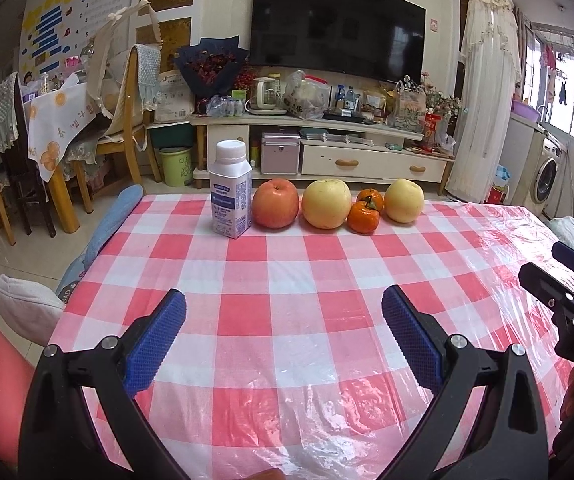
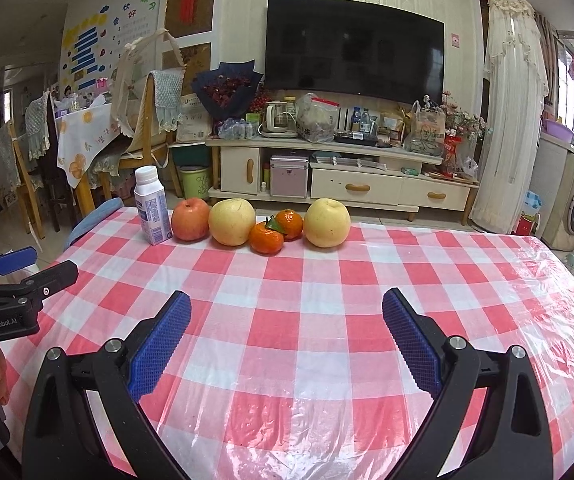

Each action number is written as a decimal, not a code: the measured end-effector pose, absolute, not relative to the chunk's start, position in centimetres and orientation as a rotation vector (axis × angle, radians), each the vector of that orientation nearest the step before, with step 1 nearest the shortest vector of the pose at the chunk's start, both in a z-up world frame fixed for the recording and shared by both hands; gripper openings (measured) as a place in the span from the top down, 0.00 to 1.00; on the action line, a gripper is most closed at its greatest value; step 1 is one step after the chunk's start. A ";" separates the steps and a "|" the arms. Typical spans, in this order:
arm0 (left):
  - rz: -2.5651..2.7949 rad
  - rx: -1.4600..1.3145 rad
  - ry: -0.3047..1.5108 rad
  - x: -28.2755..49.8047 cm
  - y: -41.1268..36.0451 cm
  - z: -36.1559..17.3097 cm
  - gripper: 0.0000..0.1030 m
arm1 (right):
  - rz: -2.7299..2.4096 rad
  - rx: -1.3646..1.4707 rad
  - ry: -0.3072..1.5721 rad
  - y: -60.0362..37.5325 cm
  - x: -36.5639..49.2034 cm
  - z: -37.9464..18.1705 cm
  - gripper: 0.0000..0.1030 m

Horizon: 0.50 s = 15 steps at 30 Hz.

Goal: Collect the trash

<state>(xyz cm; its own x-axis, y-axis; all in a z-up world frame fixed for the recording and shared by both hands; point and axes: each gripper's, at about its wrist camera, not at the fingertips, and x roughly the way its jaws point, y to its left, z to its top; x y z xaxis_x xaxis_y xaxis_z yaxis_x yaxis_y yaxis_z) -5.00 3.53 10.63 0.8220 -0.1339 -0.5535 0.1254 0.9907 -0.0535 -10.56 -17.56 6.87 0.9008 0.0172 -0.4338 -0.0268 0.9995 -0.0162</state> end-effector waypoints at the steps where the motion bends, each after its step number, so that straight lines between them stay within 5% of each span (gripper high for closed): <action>1: -0.137 -0.018 0.592 -4.9 3.6 10.6 0.04 | 0.023 -0.024 0.449 -17.5 -10.5 6.8 0.07; 15: -0.135 -0.033 0.608 -4.5 3.8 10.4 0.04 | 0.036 -0.037 0.471 -16.8 -10.1 6.3 0.07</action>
<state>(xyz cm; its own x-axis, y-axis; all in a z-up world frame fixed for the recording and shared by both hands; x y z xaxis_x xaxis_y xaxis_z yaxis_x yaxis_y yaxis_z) -4.45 3.80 10.41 0.8122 -0.1359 -0.5674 0.1166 0.9907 -0.0705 -10.12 -16.76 6.30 0.8907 0.0259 -0.4539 -0.0429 0.9987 -0.0272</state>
